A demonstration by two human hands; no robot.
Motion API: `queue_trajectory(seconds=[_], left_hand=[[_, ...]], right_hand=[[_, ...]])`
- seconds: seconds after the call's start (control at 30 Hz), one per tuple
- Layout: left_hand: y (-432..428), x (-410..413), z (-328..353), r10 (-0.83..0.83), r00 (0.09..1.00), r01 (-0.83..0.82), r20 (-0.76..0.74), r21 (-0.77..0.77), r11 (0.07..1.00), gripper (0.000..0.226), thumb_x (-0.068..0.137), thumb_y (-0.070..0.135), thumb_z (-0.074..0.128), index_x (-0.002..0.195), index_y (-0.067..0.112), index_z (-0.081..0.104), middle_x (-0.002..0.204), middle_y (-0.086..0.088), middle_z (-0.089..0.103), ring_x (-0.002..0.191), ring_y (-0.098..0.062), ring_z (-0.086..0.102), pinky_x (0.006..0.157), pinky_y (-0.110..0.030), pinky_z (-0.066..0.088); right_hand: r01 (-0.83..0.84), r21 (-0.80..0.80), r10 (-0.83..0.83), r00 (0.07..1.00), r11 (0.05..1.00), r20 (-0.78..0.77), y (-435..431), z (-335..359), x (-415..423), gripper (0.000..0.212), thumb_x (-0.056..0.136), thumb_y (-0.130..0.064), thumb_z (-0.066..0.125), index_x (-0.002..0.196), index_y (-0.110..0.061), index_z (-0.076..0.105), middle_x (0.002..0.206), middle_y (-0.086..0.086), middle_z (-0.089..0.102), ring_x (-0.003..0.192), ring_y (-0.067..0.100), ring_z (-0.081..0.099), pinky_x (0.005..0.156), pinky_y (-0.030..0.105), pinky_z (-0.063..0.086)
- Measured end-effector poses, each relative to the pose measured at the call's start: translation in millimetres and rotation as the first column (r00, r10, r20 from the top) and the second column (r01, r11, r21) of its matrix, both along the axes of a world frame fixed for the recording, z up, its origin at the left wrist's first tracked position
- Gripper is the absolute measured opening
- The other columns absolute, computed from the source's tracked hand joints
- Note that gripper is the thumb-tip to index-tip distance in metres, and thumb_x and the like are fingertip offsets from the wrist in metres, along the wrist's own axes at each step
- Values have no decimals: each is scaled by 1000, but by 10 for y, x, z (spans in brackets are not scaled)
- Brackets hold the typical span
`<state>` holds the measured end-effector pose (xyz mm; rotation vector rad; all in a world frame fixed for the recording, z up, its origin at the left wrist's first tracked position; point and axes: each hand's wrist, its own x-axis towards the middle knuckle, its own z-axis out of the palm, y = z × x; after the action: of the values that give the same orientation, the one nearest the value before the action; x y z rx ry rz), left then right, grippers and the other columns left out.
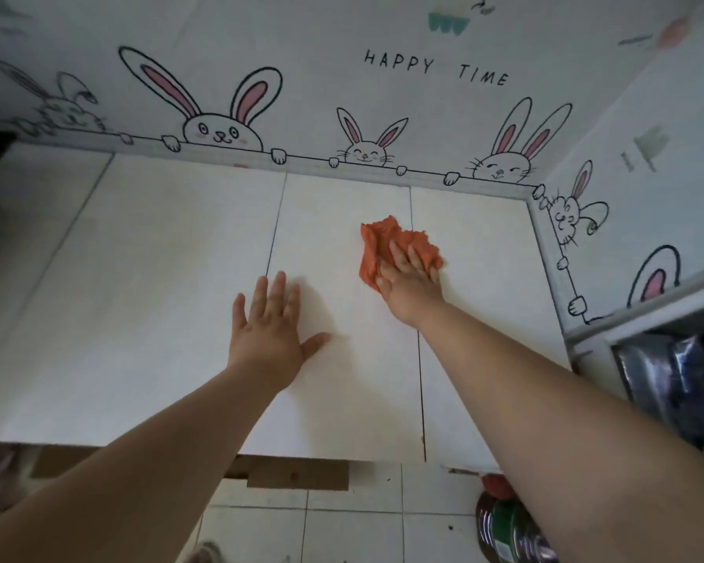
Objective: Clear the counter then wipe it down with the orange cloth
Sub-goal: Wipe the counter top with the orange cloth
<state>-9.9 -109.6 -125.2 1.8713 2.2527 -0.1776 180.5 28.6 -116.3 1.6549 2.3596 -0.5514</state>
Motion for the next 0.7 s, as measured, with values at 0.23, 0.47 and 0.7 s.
queue_trajectory(seconds=[0.23,0.47,0.7], left_hand=[[201,-522,-7,57,998,-56,-37,45,997,96,71,79,-2,150,23,-11,159,0,-17,145,-23,-17,116,-48,-8],[106,-911,8,85,995,-85,-44,7,996,94,75,78,4,150,23,-8,159,-1,-16,146,-23,-15,117,-48,-7],[-179,-1158,90,146,989,-145,17,-27,989,89,85,72,19,151,15,0,161,-4,-6,147,-23,-7,117,-45,-4]], right_hand=[[82,2,-82,994,997,66,713,55,-424,50,102,-42,19,149,-41,3,160,-10,-14,146,20,-16,118,47,-8],[298,-9,-296,952,955,77,942,43,-962,55,100,-45,22,146,-48,-6,159,-8,-18,146,24,-17,112,57,-10],[-118,52,119,993,992,-24,245,-75,-1900,51,101,-45,21,149,-42,5,161,-6,-13,146,25,-15,115,54,-9]])
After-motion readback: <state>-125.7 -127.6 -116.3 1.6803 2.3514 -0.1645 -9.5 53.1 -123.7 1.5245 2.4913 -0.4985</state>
